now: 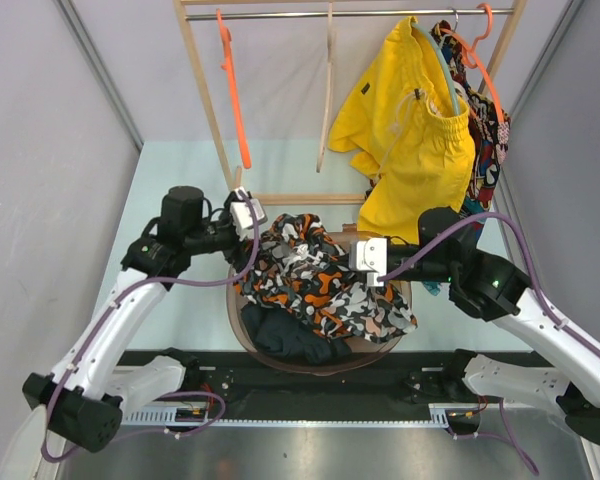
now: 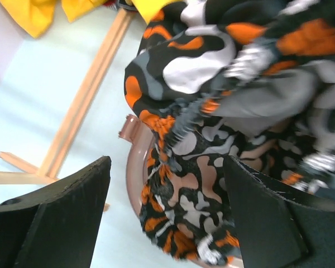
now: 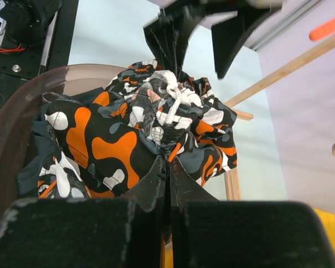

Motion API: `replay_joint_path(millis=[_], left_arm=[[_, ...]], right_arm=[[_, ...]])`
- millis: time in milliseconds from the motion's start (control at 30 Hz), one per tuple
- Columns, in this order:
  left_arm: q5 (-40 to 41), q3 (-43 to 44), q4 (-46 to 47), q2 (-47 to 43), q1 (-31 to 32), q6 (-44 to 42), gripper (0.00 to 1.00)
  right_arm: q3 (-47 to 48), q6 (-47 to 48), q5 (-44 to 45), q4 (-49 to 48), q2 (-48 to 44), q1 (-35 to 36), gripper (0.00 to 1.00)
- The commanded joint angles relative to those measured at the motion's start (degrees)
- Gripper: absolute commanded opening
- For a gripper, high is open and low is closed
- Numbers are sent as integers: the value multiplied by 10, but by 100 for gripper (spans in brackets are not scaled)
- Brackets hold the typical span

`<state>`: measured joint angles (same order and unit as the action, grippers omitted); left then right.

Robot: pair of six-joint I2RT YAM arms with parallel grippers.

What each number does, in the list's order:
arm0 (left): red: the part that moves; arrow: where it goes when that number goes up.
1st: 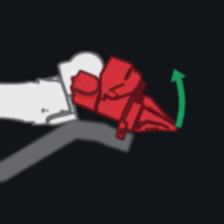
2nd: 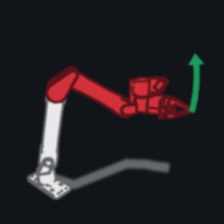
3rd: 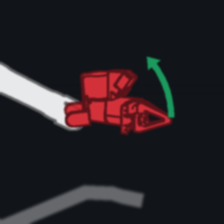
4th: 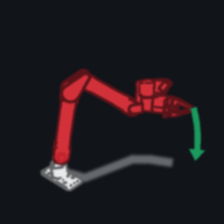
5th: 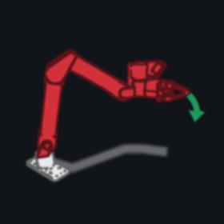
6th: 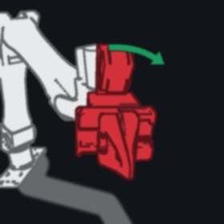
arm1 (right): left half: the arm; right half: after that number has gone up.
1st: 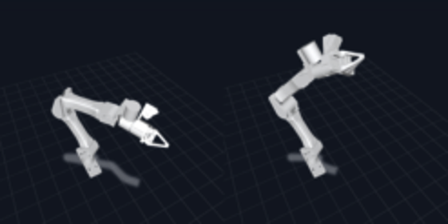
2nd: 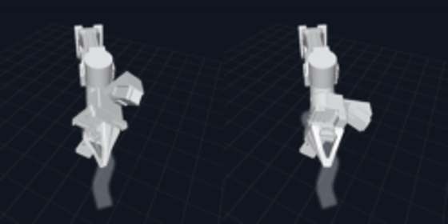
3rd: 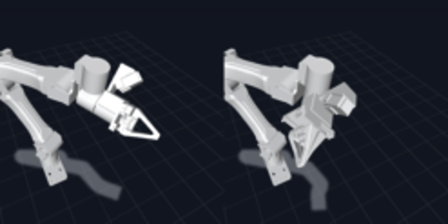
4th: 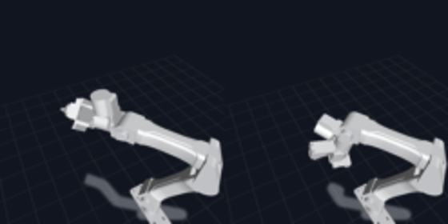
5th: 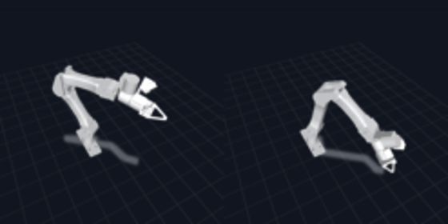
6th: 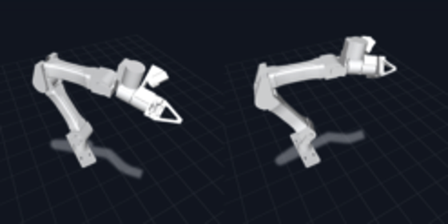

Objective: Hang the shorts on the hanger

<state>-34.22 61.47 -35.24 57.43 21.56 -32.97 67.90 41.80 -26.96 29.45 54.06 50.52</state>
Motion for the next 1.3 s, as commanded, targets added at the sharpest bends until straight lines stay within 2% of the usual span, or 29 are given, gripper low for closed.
replay_joint_path(millis=[0,33,100,133,167,200,267,300,333,367,400,467,600,667,700,800,900,1100,1267], left_arm=[[10,-23,71,41,-3,46,85],[6,-23,78,47,-2,52,83],[-2,-14,96,59,-2,70,69],[-13,-5,96,70,-2,89,57],[-18,7,97,71,-2,97,34],[-22,33,98,72,-3,105,23],[-18,59,120,59,-2,131,0],[-16,90,128,55,-2,148,0],[-20,108,133,54,-2,155,0],[-43,130,127,57,-2,156,0],[-67,178,115,62,-2,144,0],[-102,228,63,79,19,123,0],[-125,319,-34,107,94,57,2],[-125,335,-69,121,117,49,6],[-123,338,-77,124,127,44,8],[-90,341,-98,134,163,27,11],[-71,343,-114,143,179,12,11],[-58,342,-128,160,232,-6,11],[-40,348,-145,175,262,-18,12]], right_arm=[[11,30,-21,-7,-16,6,0],[10,33,-22,-5,-16,7,0],[10,35,-22,0,-16,10,0],[11,36,-23,4,-16,12,0],[10,37,-25,10,-15,12,0],[9,37,-27,26,-12,13,1],[1,26,-36,48,-4,18,13],[-1,21,-44,79,2,19,42],[-4,9,-53,89,8,21,58],[-4,-28,-63,100,21,26,69],[-6,-42,-90,118,24,28,99],[-6,-88,-86,109,20,31,100],[-1,-134,-1,-21,-12,5,100],[5,-172,-6,-91,-21,-29,100],[9,-182,-17,-109,-27,-67,100],[31,-190,-47,-134,-38,-106,95],[43,-171,-49,-121,-49,-105,91],[48,-132,-29,-80,-39,-83,99],[51,-104,-26,-56,-2,-63,97]])
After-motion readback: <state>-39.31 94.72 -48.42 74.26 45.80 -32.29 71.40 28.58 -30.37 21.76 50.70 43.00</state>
